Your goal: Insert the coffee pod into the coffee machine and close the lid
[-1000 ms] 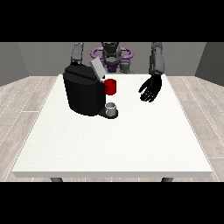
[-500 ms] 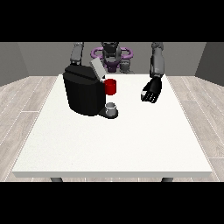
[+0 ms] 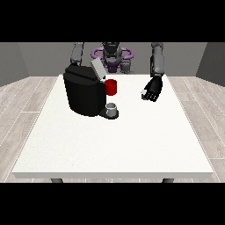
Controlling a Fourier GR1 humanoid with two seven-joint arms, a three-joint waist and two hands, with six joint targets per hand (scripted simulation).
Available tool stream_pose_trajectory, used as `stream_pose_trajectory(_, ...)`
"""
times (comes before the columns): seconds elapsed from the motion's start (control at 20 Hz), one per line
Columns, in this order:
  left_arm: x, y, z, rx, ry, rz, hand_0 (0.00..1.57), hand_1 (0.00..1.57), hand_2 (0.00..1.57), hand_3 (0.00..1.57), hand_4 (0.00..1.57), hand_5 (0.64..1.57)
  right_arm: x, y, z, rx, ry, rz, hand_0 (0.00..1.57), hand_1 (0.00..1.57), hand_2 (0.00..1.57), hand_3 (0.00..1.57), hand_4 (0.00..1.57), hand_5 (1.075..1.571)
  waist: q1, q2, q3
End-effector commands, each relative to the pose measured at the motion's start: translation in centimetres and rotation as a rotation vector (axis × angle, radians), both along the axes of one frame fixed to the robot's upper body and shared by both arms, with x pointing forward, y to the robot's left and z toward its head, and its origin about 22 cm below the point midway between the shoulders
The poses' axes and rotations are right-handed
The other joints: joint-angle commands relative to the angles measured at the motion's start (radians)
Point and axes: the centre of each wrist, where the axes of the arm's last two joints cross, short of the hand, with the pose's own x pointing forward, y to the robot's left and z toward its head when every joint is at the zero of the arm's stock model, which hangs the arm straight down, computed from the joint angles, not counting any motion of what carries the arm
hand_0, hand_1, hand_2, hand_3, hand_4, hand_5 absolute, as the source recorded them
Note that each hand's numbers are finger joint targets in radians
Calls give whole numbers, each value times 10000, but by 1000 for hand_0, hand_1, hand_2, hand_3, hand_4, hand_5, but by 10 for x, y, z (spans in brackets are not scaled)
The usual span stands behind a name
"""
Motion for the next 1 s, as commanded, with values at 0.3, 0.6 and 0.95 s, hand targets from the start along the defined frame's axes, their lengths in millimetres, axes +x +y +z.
stream_pose_trajectory(0.3, 22, -32, 20, -1940, 107, -733, 1447, 1447, 1431, 1354, 530, 1571, -10, -6, -28, -438, 627, -230, 0, 0, 0, 0, 0, 1571, 168, -642, -8)
stream_pose_trajectory(0.6, 44, -65, 70, -1892, 1055, -1689, 1402, 1402, 1390, 1329, 542, 1571, -11, -18, -45, -320, 1452, -688, 0, 0, 0, 0, 0, 1571, 511, -1834, -1)
stream_pose_trajectory(0.95, 46, -89, 80, -1939, 1020, -1967, 1424, 1424, 1404, 1341, 557, 1571, -2, -22, -39, 113, 1092, -924, 0, 0, 0, 0, 0, 1571, 669, -1847, -6)
